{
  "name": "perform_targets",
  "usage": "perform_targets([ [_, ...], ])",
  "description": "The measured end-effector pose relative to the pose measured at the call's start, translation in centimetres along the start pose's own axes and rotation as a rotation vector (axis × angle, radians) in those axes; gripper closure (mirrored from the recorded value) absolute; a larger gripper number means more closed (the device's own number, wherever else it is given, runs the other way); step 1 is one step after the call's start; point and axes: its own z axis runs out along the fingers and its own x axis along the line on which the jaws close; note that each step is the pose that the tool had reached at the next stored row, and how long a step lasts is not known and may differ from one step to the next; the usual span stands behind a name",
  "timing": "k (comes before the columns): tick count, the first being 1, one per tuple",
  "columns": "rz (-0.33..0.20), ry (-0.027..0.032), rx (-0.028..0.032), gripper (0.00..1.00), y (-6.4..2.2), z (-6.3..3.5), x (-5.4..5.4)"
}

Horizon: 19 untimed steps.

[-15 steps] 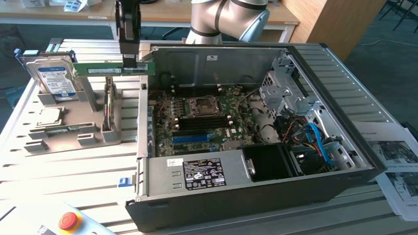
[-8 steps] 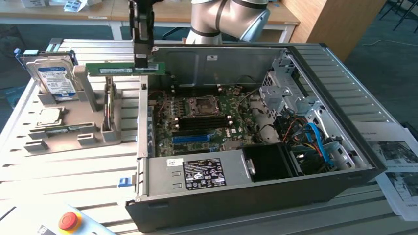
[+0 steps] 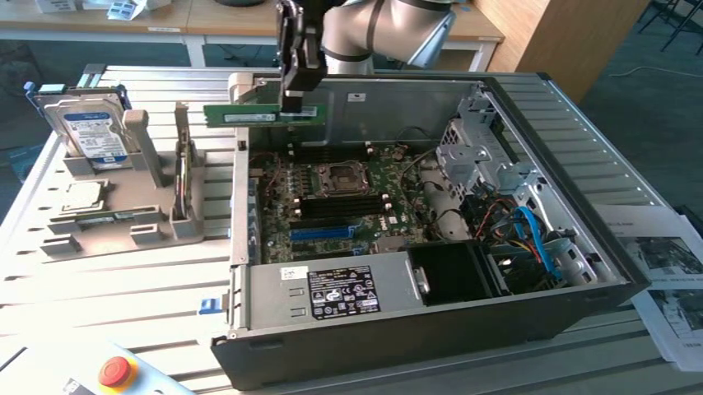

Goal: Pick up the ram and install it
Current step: 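Pick up the ram and move it above insertion slot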

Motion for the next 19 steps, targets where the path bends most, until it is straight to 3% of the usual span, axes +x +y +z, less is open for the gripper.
perform_targets([
  [19, 0.0, 0.0, 0.0, 0.88, -7.16, -0.87, 0.6],
])
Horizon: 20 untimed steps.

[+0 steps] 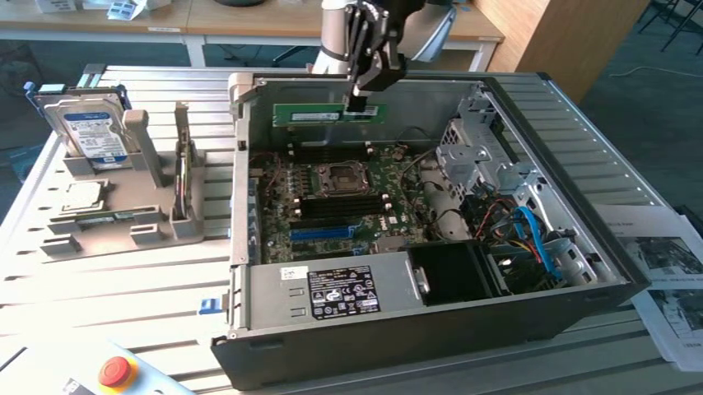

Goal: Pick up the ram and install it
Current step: 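Pick up the ram and move it above insertion slot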

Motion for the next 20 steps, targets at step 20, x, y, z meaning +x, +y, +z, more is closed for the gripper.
perform_targets([
  [20, 0.0, 0.0001, 0.0027, 0.88, -1.96, 1.17, 0.2],
])
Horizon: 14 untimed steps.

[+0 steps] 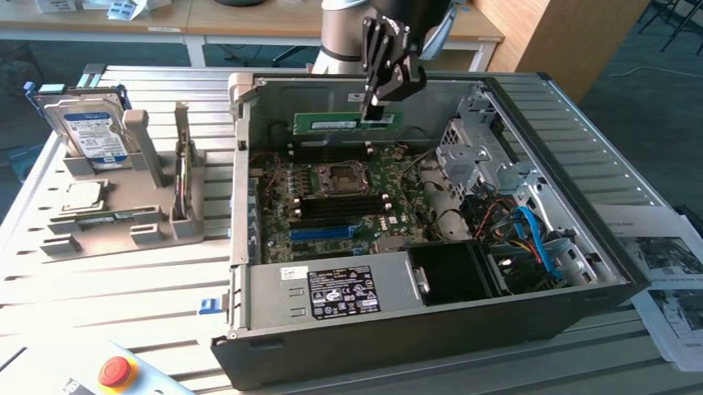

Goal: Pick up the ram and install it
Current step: 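Pick up the ram and move it above insertion slot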

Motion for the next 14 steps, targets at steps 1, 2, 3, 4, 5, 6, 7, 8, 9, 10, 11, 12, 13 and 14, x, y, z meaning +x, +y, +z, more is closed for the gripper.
perform_targets([
  [1, 0.0, 0.0001, 0.0002, 0.88, -0.01, 0.15, 0.0],
  [2, 0.0, 0.0001, 0.0005, 0.88, -0.03, 0.3, 0.0],
  [3, 0.0, 0.0001, 0.0006, 0.88, -0.05, 0.44, 0.0],
  [4, 0.0, 0.0, 0.0009, 0.88, -0.06, 0.57, 0.0],
  [5, 0.0, 0.0001, 0.001, 0.88, -0.07, 0.69, 0.0],
  [6, 0.0, 0.0, 0.0012, 0.88, -0.09, 0.83, 0.0],
  [7, 0.0, 0.0001, 0.0014, 0.88, -0.1, 0.97, 0.1],
  [8, 0.0, 0.0001, 0.0016, 0.88, -0.12, 1.1, 0.1],
  [9, 0.0, 0.0001, 0.0017, 0.88, -0.13, 1.23, 0.1],
  [10, 0.0, 0.0001, 0.0019, 0.88, -0.15, 1.34, 0.1],
  [11, 0.0, 0.0002, 0.0019, 0.88, -0.16, 1.42, 0.1],
  [12, 0.001, 0.0003, 0.0018, 0.88, -0.16, 1.44, 0.1],
  [13, 0.001, 0.0003, 0.0018, 0.88, -0.16, 1.44, 0.1],
  [14, 0.001, 0.0004, 0.0017, 0.88, -0.16, 1.44, 0.1],
])
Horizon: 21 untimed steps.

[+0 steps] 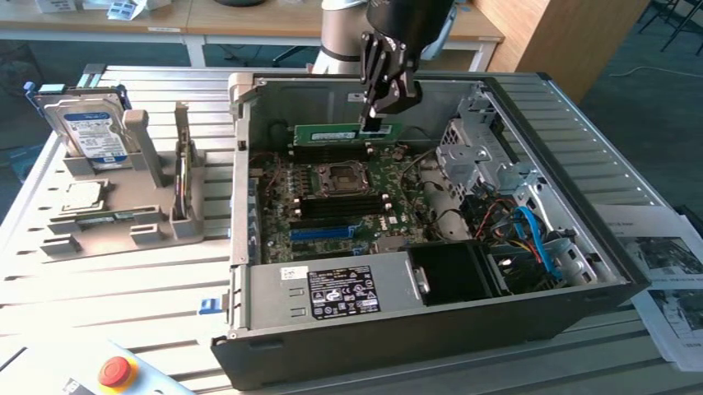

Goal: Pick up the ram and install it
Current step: 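Pick up the ram and move it above insertion slot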

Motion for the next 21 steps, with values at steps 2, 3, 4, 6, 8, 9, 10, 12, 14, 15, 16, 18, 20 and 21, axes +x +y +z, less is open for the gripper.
perform_targets([
  [2, 0.0, -0.0002, 0.0001, 0.88, 0.0, 0.01, 0.0],
  [3, 0.0, -0.0002, 0.0002, 0.88, 0.0, 0.01, 0.0],
  [4, 0.0, -0.0004, 0.0003, 0.88, -0.02, 0.06, 0.0],
  [6, 0.0, -0.0002, 0.0001, 0.88, -0.05, 0.22, -0.2],
  [8, 0.0, -0.0004, 0.0002, 0.88, -0.09, 0.4, -0.5],
  [9, 0.0, -0.0004, 0.0003, 0.88, -0.12, 0.47, -0.8],
  [10, 0.0, -0.0002, 0.0001, 0.88, -0.14, 0.53, -1.0],
  [12, 0.0, -0.0003, 0.0002, 0.88, -0.2, 0.68, -1.6],
  [14, 0.0, -0.0004, 0.0002, 0.88, -0.26, 0.82, -2.1],
  [15, 0.0, -0.0003, 0.0002, 0.88, -0.28, 0.87, -2.3],
  [16, 0.0, -0.0002, 0.0001, 0.88, -0.31, 0.93, -2.6],
  [18, 0.0, -0.0002, 0.0001, 0.88, -0.33, 0.96, -2.7],
  [20, 0.0, -0.0002, 0.0002, 0.88, -0.33, 0.96, -2.7],
  [21, 0.0, -0.0002, 0.0002, 0.88, -0.33, 0.96, -2.7],
])
